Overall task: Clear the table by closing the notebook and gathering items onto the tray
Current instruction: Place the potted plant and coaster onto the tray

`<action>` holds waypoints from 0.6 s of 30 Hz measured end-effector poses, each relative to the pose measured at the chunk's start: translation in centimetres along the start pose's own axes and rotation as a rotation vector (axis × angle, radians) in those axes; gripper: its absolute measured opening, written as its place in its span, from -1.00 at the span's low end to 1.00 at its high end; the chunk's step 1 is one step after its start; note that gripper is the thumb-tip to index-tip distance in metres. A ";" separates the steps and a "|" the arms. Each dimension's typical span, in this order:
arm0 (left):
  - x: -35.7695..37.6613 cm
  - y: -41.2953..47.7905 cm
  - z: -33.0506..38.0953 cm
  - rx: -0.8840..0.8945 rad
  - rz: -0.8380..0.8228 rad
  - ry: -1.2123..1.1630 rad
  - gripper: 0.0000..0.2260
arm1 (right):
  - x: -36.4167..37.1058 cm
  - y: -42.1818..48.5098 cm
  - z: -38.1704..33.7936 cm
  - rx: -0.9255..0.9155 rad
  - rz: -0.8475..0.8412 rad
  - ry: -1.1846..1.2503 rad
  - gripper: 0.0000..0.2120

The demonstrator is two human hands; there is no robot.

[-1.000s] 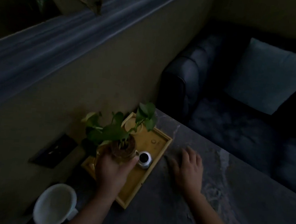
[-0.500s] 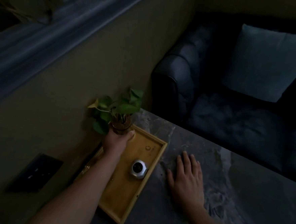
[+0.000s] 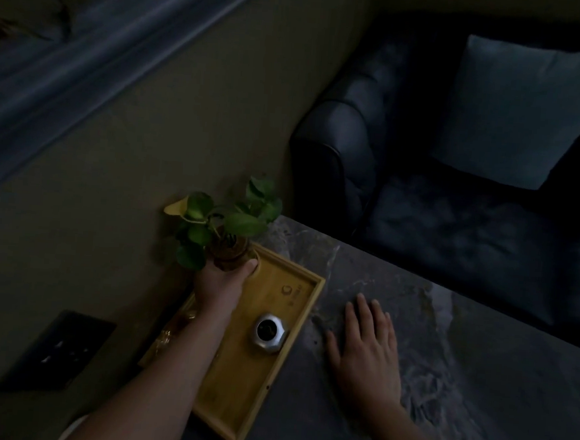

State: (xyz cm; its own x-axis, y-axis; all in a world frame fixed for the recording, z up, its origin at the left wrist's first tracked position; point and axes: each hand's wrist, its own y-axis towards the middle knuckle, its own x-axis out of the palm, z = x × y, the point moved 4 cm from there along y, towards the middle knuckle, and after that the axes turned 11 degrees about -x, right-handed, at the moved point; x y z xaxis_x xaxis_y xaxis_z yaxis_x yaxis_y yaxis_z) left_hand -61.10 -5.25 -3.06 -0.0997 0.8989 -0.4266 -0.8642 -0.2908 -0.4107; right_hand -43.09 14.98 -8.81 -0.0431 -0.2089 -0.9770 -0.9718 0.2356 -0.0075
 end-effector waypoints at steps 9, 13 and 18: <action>0.0 0.8 -0.7 0.032 0.027 0.085 -0.35 | -0.1 0.0 0.0 -0.003 0.001 0.015 -0.32; -0.1 0.5 -0.4 0.027 0.021 0.089 -0.32 | -0.2 0.0 0.0 0.005 -0.004 0.028 -0.32; -1.3 -3.9 -1.6 0.071 -0.010 -0.053 -0.27 | -0.3 0.0 0.0 -0.002 -0.005 0.053 -0.32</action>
State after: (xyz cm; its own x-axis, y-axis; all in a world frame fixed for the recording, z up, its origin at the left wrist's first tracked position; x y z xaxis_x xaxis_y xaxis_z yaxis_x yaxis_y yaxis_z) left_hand -56.83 -5.80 -2.19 -0.1155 0.9182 -0.3789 -0.8978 -0.2597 -0.3558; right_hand -43.07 15.06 -8.47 -0.0506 -0.2597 -0.9644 -0.9725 0.2327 -0.0116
